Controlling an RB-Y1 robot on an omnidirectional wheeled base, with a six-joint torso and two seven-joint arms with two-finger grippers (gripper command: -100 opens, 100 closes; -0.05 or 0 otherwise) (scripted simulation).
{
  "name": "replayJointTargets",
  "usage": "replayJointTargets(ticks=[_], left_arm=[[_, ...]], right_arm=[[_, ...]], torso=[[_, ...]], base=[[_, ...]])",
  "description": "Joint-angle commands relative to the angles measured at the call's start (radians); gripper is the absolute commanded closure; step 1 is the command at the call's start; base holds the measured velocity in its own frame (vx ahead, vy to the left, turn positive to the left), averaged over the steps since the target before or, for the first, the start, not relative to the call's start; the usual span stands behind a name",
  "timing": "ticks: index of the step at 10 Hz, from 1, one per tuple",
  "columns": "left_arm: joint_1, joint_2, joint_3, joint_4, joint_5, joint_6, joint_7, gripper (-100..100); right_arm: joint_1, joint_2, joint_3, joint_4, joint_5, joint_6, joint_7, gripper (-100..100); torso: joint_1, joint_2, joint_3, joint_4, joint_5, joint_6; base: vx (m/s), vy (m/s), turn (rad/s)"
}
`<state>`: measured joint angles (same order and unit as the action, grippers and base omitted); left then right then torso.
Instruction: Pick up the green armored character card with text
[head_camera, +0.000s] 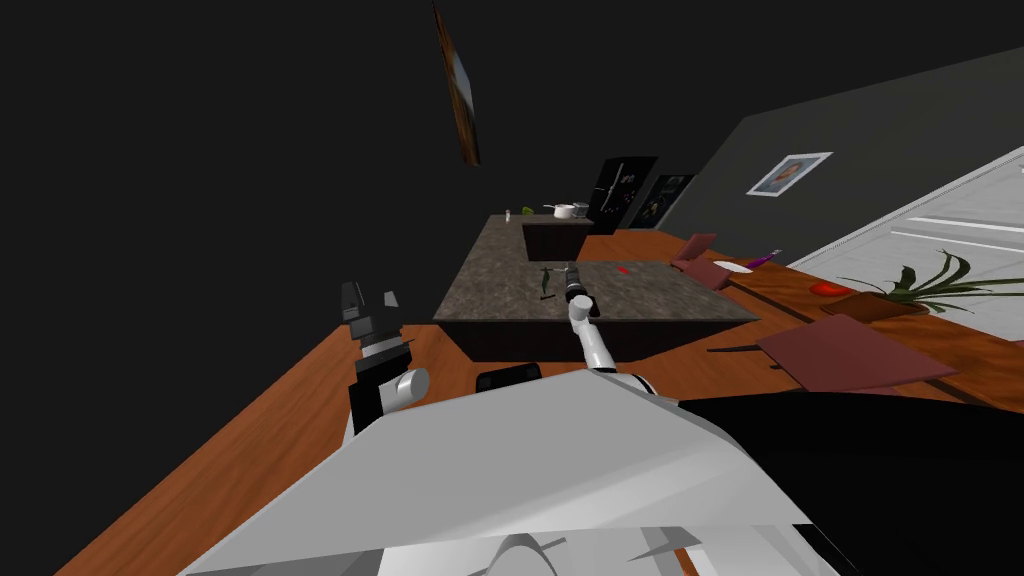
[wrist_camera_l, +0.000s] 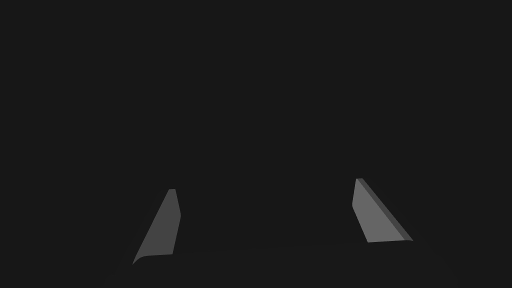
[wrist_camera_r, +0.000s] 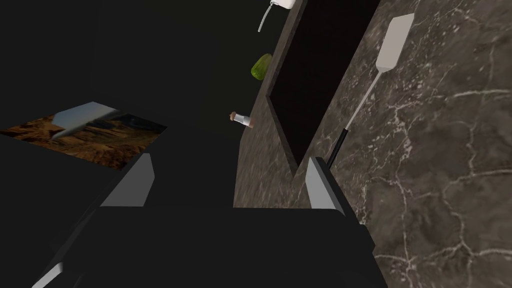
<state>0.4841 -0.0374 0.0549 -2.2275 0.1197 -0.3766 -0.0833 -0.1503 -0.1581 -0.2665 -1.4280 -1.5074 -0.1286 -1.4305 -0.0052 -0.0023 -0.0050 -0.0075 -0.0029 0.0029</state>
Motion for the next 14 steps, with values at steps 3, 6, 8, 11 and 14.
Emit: replayJointTargets(ticks=[3,6,8,11,14], left_arm=[[0.000,0.000,0.000,0.000,0.000,0.000,0.000,0],[0.000,0.000,0.000,0.000,0.000,0.000,0.000,0],[0.000,0.000,0.000,0.000,0.000,0.000,0.000,0],[0.000,0.000,0.000,0.000,0.000,0.000,0.000,0],[0.000,0.000,0.000,0.000,0.000,0.000,0.000,0]], right_arm=[[0.065,0.024,0.059,-0.046,-0.005,-0.013,-0.003,-100],[0.098,0.047,0.095,-0.067,-0.025,-0.010,0.012,-100],[0.108,0.064,0.119,-0.075,-0.036,-0.004,0.020,-100],[0.107,0.069,0.113,-0.078,-0.047,0.002,0.041,-100],[0.057,0.059,0.093,-0.041,-0.072,0.027,0.066,-100]], torso=[[-0.003,0.001,0.000,0.000,-0.001,0.000],[-0.003,0.001,0.000,0.000,-0.001,0.000],[-0.001,0.000,0.000,0.000,0.000,0.001],[0.001,0.000,0.000,0.000,0.000,0.000],[0.000,0.000,0.000,0.000,0.000,0.001]], base=[[0.000,-0.034,0.115],[-0.001,-0.031,0.112],[0.008,0.018,0.069],[0.009,0.029,0.016],[0.009,0.018,-0.053]])
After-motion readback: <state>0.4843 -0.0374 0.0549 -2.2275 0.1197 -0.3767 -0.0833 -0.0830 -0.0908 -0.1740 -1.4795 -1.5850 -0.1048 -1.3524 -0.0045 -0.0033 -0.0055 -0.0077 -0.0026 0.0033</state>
